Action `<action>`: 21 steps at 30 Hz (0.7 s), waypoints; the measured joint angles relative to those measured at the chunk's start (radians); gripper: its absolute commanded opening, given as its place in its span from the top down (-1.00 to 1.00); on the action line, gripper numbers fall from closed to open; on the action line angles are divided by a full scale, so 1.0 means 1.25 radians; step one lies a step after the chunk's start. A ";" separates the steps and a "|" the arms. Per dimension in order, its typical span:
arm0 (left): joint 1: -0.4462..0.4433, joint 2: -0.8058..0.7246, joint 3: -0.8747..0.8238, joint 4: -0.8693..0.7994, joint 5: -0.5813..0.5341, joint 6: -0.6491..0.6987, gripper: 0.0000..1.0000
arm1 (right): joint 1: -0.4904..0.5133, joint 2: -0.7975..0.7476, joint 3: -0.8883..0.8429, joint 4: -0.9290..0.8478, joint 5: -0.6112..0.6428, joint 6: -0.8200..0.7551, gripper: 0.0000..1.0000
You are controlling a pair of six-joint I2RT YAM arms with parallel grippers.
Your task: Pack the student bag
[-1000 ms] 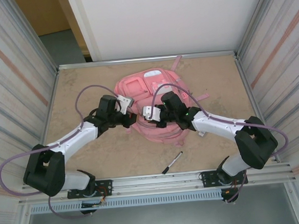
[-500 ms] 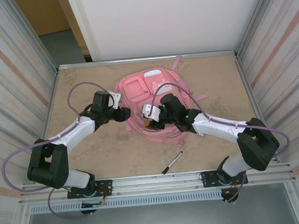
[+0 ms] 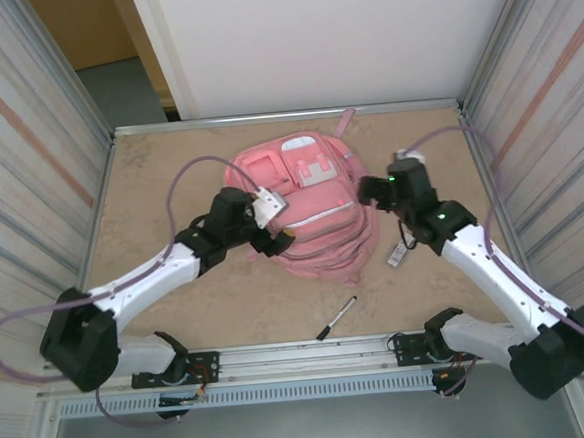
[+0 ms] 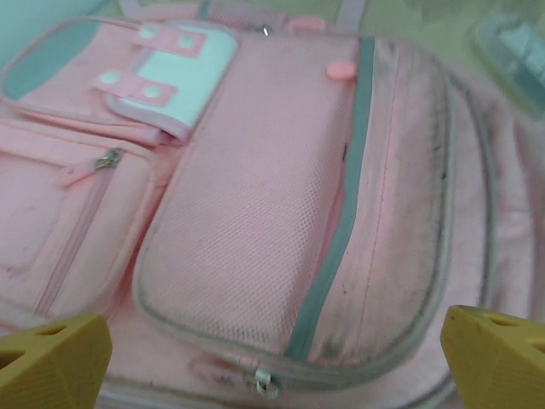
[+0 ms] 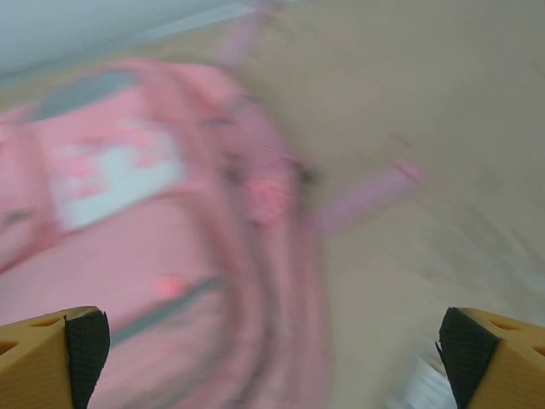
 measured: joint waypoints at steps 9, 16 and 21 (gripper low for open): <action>-0.131 0.261 0.155 -0.075 -0.247 0.156 -0.68 | -0.179 0.121 -0.113 -0.135 -0.133 0.146 -0.98; -0.126 0.279 0.220 -0.123 -0.263 0.163 -0.97 | -0.178 0.276 -0.114 -0.104 -0.232 0.149 -0.75; -0.141 0.269 0.217 -0.142 -0.167 0.168 -0.97 | -0.178 0.348 -0.114 -0.079 -0.273 0.149 -0.50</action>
